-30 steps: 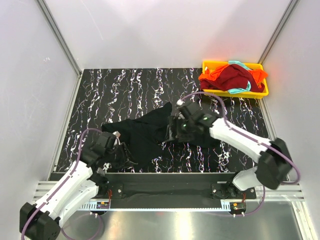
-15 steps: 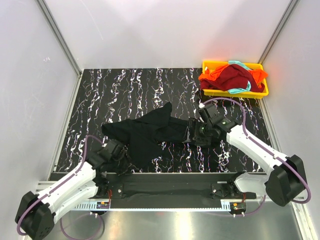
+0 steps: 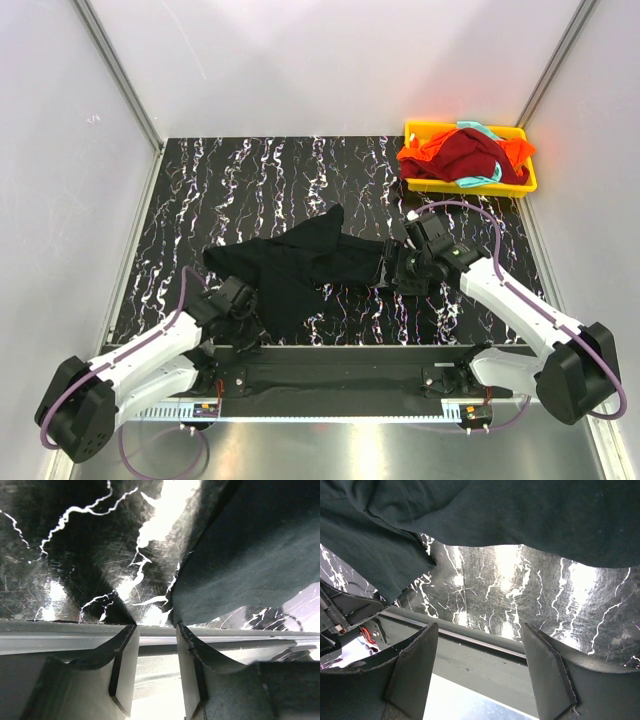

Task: Fold and stack the t-shirts
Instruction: Flatten the tshirt out

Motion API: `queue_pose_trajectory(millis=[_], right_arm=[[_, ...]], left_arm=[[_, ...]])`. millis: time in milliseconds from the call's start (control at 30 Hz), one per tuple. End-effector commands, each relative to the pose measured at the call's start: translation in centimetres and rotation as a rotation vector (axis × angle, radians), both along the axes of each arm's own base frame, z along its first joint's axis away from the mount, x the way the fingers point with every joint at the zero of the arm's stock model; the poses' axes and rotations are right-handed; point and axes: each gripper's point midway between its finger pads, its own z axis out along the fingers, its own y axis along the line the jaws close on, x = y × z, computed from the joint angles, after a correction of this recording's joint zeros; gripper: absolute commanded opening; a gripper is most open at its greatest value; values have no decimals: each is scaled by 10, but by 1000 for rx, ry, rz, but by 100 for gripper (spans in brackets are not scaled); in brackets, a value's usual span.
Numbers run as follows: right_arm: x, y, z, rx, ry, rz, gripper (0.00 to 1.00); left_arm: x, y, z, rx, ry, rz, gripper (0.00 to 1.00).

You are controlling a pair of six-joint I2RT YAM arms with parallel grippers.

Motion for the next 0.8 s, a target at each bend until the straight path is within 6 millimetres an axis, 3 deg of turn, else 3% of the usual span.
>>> queue_pose_trajectory(millis=[0,100,200,567,767], right_arm=[[-1,-3,4,9,-4,-18,75],[0,-3,4,7,-3,-18,75],[3,-3,8,10,-13,-20,75],[11,-4,31,40,-42,-28,75],[11,-10,38,43,-57,-47,75]], left_arm=[[33,-13,31,-45,-161,-22,39],[33,-17,45,-80,-189,-28,39],[35,-12,47,-46,-199,-44,42],[36,-8,28,34,-117,-48,53],[33,-9,14,43,-77,-28,52]])
